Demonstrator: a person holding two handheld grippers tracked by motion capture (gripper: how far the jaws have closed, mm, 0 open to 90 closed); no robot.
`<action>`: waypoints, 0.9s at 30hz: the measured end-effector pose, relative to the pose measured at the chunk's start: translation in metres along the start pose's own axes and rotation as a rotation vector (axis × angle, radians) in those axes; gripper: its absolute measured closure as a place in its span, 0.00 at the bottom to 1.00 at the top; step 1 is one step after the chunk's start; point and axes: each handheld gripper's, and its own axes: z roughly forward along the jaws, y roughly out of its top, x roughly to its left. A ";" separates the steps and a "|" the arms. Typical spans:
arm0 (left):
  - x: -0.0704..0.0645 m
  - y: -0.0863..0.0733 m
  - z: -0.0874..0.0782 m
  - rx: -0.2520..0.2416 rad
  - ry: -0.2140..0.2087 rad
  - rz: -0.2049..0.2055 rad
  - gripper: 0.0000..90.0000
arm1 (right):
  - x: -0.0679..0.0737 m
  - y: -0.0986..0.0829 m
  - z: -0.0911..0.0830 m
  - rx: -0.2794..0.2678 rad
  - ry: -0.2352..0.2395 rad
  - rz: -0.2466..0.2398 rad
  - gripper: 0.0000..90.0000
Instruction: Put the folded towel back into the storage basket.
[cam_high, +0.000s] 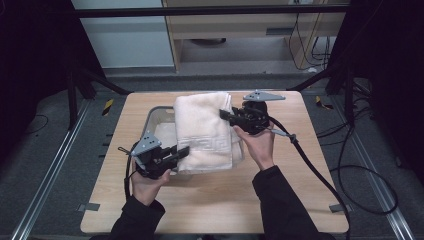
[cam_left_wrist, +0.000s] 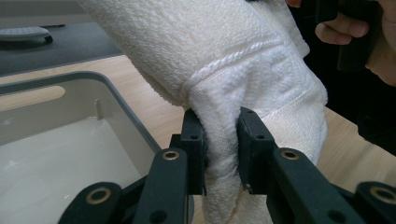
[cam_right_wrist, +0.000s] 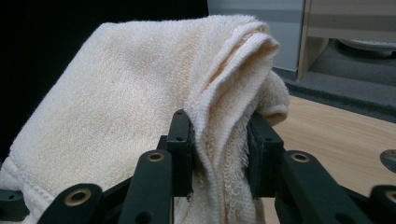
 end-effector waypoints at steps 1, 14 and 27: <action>0.001 0.000 -0.001 -0.002 0.003 -0.001 0.82 | 0.001 0.001 0.001 0.001 0.000 -0.001 0.75; 0.021 0.001 -0.016 -0.031 0.057 -0.031 0.82 | 0.016 0.016 0.026 -0.011 0.015 -0.032 0.75; 0.043 0.000 -0.030 -0.033 0.119 -0.057 0.82 | 0.033 0.025 0.057 -0.013 0.025 -0.045 0.75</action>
